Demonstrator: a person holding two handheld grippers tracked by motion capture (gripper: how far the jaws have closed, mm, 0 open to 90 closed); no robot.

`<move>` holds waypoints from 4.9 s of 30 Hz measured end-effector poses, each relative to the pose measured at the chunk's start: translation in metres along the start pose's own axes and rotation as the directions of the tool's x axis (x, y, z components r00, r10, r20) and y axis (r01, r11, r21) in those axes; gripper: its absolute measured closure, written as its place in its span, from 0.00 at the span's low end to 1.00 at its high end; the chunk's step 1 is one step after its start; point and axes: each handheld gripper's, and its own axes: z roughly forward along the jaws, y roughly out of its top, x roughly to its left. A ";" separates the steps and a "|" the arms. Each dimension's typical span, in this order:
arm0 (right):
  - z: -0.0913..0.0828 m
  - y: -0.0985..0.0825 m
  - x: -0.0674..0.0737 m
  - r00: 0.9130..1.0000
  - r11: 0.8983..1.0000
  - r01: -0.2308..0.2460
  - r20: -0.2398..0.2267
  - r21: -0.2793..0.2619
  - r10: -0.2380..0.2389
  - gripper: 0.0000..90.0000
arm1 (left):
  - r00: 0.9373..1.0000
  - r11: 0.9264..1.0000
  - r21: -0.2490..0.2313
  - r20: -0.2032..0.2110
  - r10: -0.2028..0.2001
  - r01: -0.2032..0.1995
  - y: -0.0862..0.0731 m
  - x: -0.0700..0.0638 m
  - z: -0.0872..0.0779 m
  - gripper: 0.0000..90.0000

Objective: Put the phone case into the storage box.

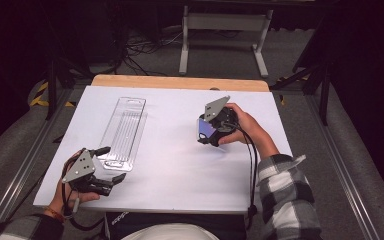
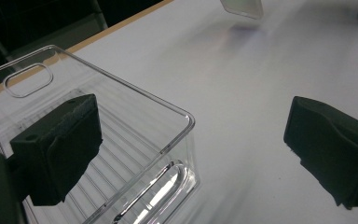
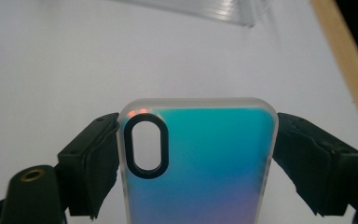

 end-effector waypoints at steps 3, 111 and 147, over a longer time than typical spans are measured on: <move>-0.013 -0.002 0.003 0.997 0.993 -0.050 0.044 -0.104 0.055 0.20 | 1.000 1.000 0.001 0.004 0.005 -0.005 0.001 0.001 0.001 0.05; 0.028 0.055 0.120 0.701 0.747 -0.275 0.406 -0.605 0.587 0.19 | 0.999 0.992 -0.119 -0.009 -0.050 0.049 0.090 -0.037 0.109 0.87; 0.016 0.053 0.119 0.733 0.733 -0.253 0.370 -0.632 0.571 0.18 | 1.000 0.995 -0.097 0.020 0.015 -0.013 0.093 -0.033 0.099 0.90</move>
